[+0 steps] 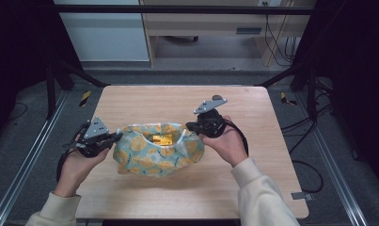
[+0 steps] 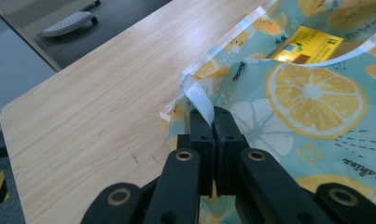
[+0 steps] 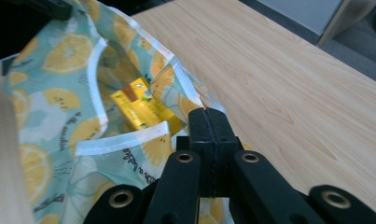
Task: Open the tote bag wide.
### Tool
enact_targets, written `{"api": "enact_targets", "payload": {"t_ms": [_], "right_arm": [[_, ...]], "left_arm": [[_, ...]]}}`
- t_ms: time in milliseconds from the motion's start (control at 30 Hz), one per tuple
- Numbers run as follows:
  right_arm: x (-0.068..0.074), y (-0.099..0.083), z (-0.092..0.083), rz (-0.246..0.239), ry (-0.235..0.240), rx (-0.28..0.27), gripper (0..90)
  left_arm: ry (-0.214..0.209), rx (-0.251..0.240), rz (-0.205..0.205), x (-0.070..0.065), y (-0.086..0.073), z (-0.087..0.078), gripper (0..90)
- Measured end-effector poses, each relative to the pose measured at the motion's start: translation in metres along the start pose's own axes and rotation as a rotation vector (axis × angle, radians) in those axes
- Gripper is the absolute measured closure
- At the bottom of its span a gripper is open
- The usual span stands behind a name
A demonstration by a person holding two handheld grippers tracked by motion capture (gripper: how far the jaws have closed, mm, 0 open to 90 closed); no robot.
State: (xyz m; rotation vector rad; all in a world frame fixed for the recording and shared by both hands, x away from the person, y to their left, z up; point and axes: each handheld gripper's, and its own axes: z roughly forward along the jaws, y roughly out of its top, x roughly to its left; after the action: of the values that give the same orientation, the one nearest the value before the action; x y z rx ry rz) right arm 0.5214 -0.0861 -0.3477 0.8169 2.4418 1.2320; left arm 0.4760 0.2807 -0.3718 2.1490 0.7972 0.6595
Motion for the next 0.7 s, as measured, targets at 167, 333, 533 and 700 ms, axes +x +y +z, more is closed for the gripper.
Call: {"api": "enact_targets", "payload": {"t_ms": [167,333,533,700], "right_arm": [[0.016,-0.014,-0.016,-0.018,0.033,-0.042,90.0],[0.029,-0.030,-0.024,-0.039,0.055,-0.041,90.0],[0.030,-0.049,-0.028,-0.025,0.056,-0.032,90.0],[0.029,-0.064,-0.025,-0.007,0.053,-0.015,90.0]], "left_arm": [[-0.014,0.012,0.004,-0.006,-0.009,-0.008,88.9],[-0.043,0.024,0.016,-0.013,-0.019,-0.009,89.3],[-0.076,0.042,0.018,-0.021,-0.028,-0.006,89.6],[-0.085,0.065,0.021,-0.022,-0.035,-0.003,89.7]]}}
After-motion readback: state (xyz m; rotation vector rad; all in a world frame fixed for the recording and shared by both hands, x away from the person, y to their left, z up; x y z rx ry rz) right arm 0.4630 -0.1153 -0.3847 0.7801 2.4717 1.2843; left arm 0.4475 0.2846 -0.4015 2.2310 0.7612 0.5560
